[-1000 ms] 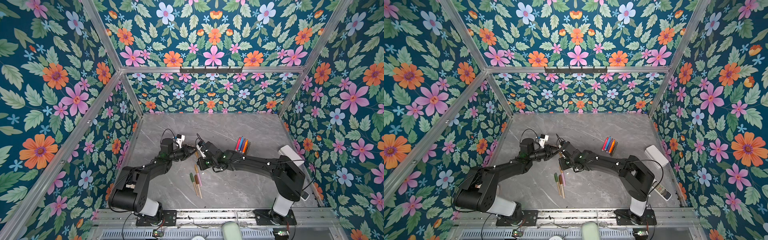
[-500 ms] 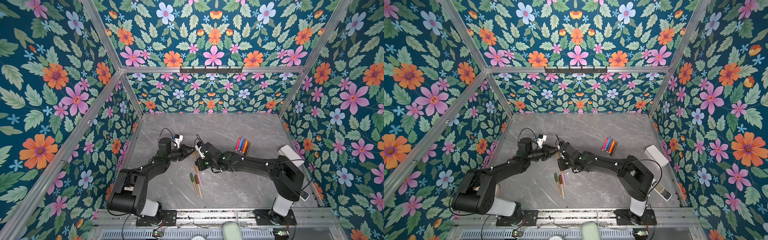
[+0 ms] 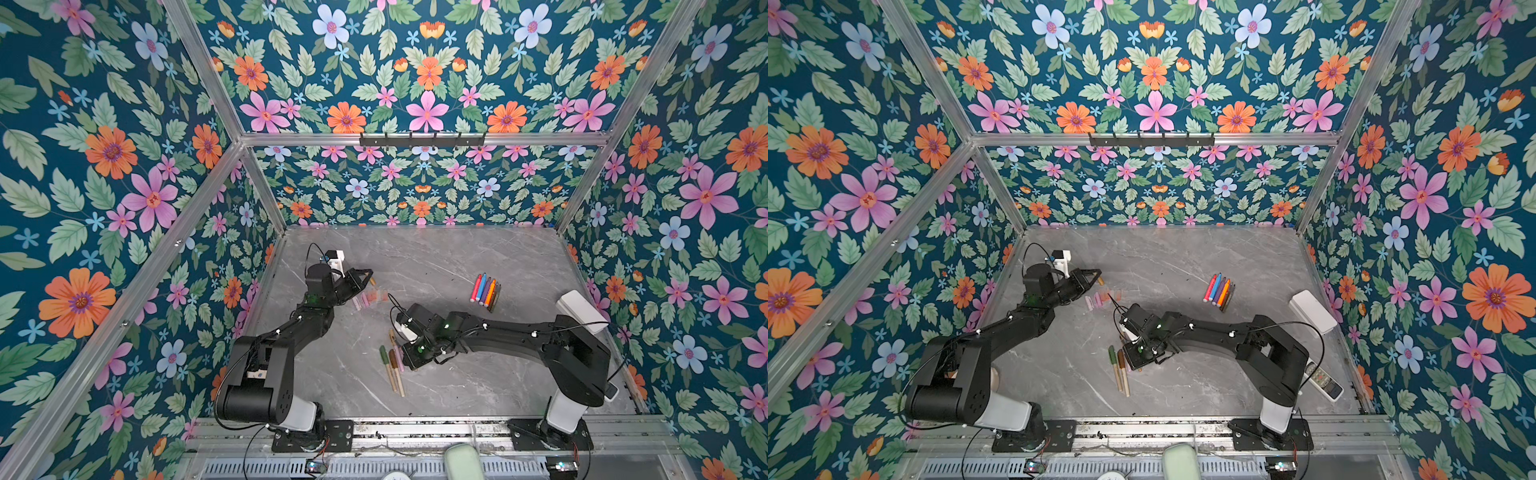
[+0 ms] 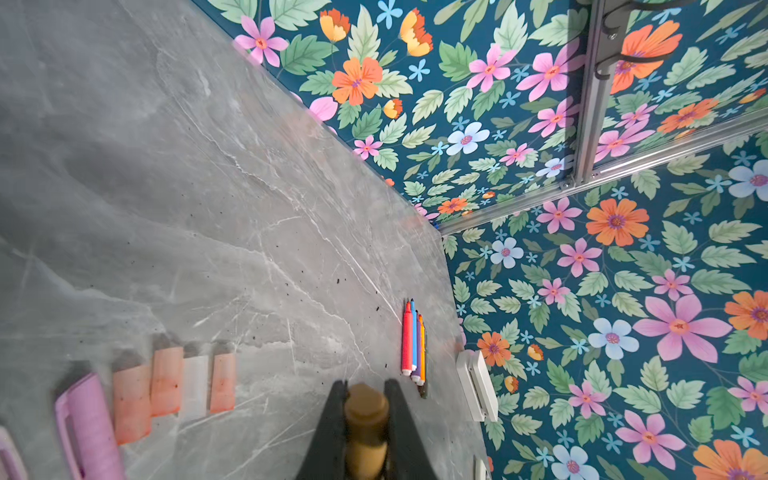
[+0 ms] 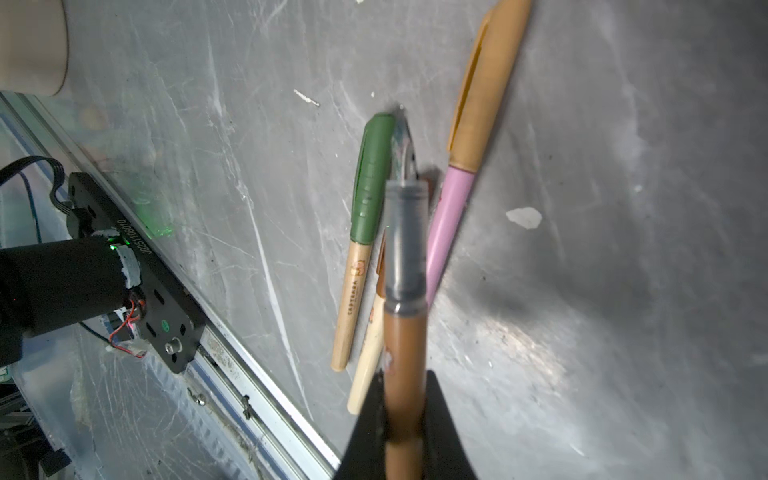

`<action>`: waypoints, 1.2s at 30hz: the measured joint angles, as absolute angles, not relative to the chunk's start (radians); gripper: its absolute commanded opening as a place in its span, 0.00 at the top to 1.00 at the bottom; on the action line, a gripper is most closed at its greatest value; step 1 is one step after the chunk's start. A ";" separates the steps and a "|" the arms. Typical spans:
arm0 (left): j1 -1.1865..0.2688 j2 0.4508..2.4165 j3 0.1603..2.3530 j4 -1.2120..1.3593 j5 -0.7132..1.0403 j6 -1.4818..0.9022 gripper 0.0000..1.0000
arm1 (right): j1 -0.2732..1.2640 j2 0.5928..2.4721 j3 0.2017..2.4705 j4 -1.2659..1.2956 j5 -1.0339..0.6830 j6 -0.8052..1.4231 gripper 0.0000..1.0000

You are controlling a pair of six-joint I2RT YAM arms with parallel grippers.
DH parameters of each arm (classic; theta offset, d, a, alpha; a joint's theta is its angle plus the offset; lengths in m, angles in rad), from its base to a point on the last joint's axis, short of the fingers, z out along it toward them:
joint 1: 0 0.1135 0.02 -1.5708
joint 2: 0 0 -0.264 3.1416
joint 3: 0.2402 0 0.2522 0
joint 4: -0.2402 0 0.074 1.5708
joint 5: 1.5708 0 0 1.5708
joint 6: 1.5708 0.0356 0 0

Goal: Open the pen caps
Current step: 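Pull the tan cap away with the left gripper while the right holds the pen, then lower the left gripper and release the tan cap beside the other caps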

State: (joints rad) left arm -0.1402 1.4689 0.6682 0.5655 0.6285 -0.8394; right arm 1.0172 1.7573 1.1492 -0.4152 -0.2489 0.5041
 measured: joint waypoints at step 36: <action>0.035 1.675 0.545 0.517 0.500 -0.626 0.79 | 1.006 1.760 1.175 -0.474 -0.183 0.471 1.00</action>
